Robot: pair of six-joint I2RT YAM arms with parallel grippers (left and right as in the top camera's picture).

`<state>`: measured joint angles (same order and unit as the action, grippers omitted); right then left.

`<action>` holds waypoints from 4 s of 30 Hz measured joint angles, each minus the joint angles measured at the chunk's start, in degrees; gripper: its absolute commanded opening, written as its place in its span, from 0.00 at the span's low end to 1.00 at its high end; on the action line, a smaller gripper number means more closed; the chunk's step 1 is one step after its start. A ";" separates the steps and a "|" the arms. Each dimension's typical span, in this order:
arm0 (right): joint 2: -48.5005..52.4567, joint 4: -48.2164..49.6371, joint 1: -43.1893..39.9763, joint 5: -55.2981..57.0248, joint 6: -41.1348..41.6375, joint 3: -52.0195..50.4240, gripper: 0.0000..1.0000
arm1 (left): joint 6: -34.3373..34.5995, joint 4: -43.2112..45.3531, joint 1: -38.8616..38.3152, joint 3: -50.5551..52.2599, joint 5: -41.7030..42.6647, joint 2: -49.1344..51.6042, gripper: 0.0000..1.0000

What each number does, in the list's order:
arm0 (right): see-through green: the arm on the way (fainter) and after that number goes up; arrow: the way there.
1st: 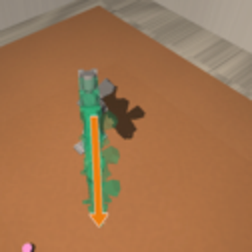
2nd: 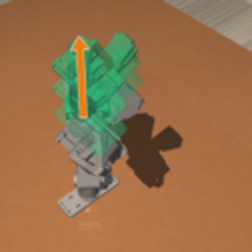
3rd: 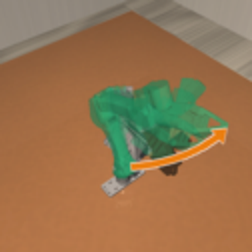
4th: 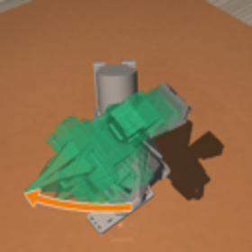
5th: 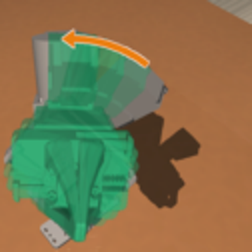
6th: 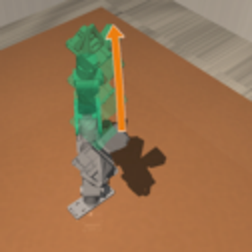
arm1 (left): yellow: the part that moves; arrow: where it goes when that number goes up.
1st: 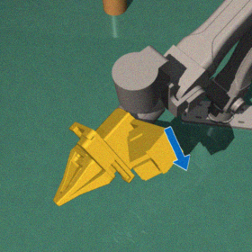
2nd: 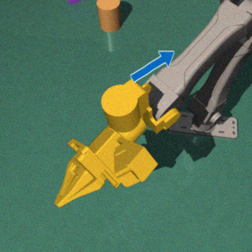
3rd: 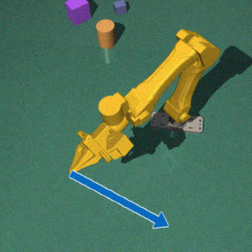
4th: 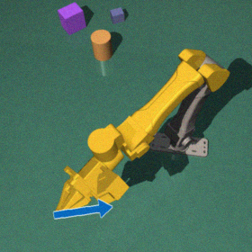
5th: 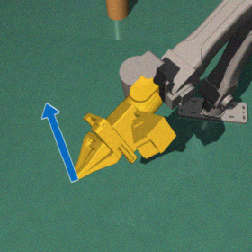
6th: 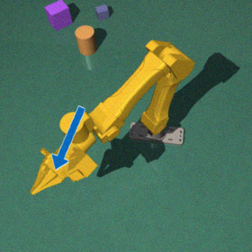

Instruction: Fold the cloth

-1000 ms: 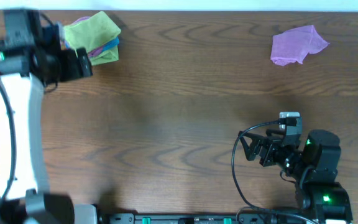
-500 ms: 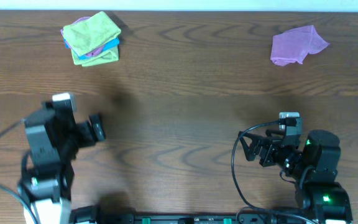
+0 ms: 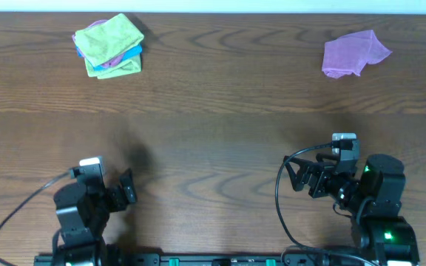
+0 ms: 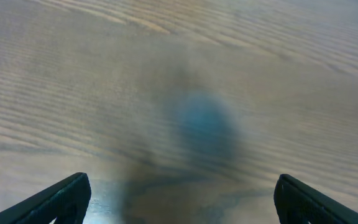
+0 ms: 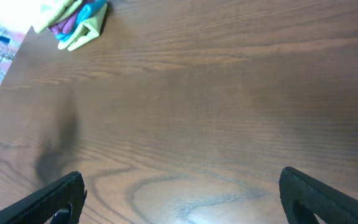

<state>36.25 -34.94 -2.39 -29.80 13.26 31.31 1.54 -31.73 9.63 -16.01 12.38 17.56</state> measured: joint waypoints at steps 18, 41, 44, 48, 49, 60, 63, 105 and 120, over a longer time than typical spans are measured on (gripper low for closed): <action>0.00 0.00 0.00 -0.02 0.00 0.00 0.99 | -3.37 0.11 -5.77 6.88 -2.32 -9.75 0.95; 0.00 0.00 0.00 -0.02 0.00 0.00 0.99 | -9.35 0.09 -7.19 6.88 -3.41 -16.76 0.95; 0.00 0.00 0.00 0.00 0.00 0.00 0.99 | -9.35 0.09 -7.19 6.88 -3.41 -16.76 0.95; 0.00 0.00 0.00 -0.02 0.00 0.00 0.99 | -9.35 0.09 -7.19 6.88 -3.43 -16.76 0.95; 0.00 0.00 0.00 -0.02 0.00 0.00 0.99 | -9.35 0.09 -7.17 6.88 -3.43 -16.76 0.95; -1.57 -5.88 0.04 3.34 -0.57 -0.04 0.99 | -9.35 0.11 -7.19 6.88 -3.43 -16.79 0.95; -3.96 -7.23 0.04 7.34 -1.22 -0.98 0.99 | -9.35 0.09 -7.19 6.88 -3.43 -16.79 0.95; -35.30 -7.48 0.04 24.30 -16.02 -21.11 0.99 | -9.38 0.09 -7.19 6.88 -3.63 -16.87 0.95; -35.30 -7.45 0.04 24.35 -16.04 -21.11 0.99 | -9.51 0.09 -7.19 6.88 -3.63 -16.87 0.95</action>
<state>0.95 -42.39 -2.35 -5.45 -2.79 10.20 -7.97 -31.64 2.44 -9.13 8.75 0.69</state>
